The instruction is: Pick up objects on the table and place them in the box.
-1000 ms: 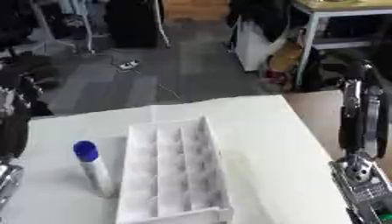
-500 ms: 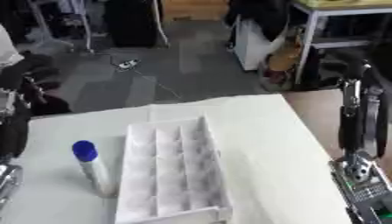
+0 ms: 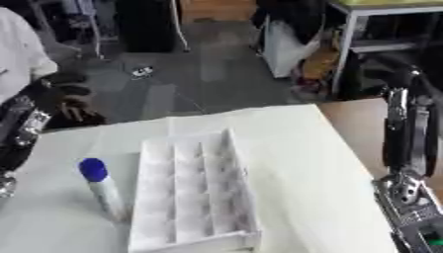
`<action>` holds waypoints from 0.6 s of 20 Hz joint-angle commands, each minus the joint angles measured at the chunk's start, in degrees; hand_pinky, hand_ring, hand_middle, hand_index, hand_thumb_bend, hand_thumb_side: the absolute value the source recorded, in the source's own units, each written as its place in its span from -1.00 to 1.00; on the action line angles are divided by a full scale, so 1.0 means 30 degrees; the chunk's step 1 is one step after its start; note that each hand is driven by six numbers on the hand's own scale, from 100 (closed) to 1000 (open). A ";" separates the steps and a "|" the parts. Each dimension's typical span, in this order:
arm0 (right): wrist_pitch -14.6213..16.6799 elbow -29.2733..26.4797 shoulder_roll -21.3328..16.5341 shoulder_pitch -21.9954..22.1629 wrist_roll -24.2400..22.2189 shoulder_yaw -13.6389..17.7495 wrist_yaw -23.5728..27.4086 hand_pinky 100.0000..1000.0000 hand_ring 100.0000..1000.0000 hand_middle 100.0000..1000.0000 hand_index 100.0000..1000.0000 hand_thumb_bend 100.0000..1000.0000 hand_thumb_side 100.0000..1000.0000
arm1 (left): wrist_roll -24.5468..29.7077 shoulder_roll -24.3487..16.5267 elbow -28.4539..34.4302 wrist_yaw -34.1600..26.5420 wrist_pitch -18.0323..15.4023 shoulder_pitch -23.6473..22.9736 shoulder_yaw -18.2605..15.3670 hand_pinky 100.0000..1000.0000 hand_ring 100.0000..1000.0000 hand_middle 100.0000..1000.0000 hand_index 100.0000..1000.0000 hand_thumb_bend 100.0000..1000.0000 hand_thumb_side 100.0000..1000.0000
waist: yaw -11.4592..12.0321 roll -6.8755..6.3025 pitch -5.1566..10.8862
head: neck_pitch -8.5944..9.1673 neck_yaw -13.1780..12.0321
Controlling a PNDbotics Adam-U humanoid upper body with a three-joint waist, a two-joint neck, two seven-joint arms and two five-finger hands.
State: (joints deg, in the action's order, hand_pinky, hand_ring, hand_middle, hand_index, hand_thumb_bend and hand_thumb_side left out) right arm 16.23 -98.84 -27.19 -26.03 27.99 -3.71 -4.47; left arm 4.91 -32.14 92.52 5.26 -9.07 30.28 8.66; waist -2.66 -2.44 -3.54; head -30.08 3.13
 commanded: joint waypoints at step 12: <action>-0.0006 -0.0203 -0.0431 -0.0124 -0.0208 0.0065 0.0068 -0.14 0.26 0.40 0.48 -1.00 0.72 | 0.6122 -0.2836 -0.2092 0.4011 -0.1261 0.2217 0.0682 0.32 0.38 0.58 0.76 0.10 0.17 | -0.0221 -0.0150 0.0220 | -0.0191 0.0127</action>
State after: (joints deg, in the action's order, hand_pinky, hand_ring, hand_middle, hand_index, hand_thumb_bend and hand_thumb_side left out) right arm 16.18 -98.82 -27.21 -26.03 27.58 -3.74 -4.38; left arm 21.91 -38.48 86.23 16.52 -12.56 35.62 10.99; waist -3.35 -2.97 -3.54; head -30.56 3.13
